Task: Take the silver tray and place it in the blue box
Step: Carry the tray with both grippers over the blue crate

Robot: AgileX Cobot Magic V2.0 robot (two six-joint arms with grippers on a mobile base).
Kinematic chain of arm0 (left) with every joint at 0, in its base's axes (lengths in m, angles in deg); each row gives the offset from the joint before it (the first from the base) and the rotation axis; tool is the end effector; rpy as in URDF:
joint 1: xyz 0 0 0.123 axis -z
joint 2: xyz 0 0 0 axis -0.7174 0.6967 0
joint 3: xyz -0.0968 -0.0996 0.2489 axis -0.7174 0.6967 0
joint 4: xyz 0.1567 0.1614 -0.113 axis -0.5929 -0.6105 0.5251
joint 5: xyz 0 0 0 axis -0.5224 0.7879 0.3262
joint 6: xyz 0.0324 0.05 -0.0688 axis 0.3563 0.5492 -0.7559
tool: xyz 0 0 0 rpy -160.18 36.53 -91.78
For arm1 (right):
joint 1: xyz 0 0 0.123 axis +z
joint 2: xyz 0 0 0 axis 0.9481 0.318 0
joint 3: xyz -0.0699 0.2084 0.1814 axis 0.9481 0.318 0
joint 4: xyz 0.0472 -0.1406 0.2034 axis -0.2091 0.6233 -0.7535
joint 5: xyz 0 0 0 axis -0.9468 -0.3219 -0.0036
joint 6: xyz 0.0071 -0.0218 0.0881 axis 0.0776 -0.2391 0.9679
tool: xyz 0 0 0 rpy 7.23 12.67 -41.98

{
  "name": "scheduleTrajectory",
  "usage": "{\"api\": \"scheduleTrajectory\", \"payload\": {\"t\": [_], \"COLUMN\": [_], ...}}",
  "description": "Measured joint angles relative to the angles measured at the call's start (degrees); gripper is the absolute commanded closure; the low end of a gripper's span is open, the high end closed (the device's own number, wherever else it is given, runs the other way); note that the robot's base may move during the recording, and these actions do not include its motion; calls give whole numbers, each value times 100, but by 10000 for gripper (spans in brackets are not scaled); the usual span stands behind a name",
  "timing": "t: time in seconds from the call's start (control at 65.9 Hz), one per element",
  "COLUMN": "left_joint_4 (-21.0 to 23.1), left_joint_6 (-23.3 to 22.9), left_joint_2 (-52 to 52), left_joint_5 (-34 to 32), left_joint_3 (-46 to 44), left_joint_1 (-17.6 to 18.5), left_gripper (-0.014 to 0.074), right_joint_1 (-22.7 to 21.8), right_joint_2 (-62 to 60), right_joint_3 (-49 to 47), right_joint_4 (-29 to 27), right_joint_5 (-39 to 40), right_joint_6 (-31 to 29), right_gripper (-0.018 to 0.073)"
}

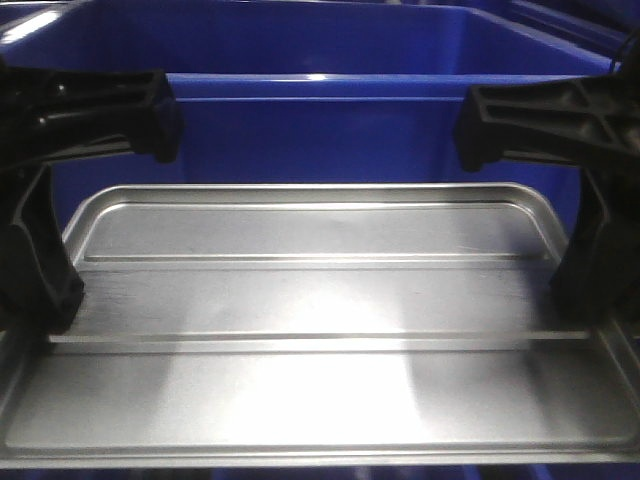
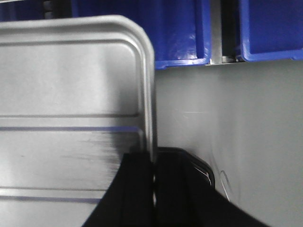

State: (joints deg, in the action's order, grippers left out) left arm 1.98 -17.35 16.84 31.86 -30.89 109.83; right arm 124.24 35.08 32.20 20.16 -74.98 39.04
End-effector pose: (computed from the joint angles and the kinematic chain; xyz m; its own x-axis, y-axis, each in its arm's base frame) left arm 0.1185 -0.1859 0.2659 -0.9081 -0.0112 -0.4187 0.0813 0.9759 -0.2025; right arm 0.1432 0.1504 0.2597 -0.8931 0.1176 -0.4342 0.0289 0.9782 0.2055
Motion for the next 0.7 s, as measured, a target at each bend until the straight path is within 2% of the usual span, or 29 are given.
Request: {"api": "scheduleTrajectory", "payload": {"t": [0.698], "left_joint_4": [0], "left_joint_6": [0], "left_joint_2": [0], "left_joint_5": [3], "left_joint_3": [0], "left_joint_1": [0], "left_gripper": [700], "right_joint_1": [0], "right_joint_2": [0], "right_joint_3": [0], "right_joint_4": [0], "right_joint_5": [0], "right_joint_6": [0], "right_gripper": [502]}}
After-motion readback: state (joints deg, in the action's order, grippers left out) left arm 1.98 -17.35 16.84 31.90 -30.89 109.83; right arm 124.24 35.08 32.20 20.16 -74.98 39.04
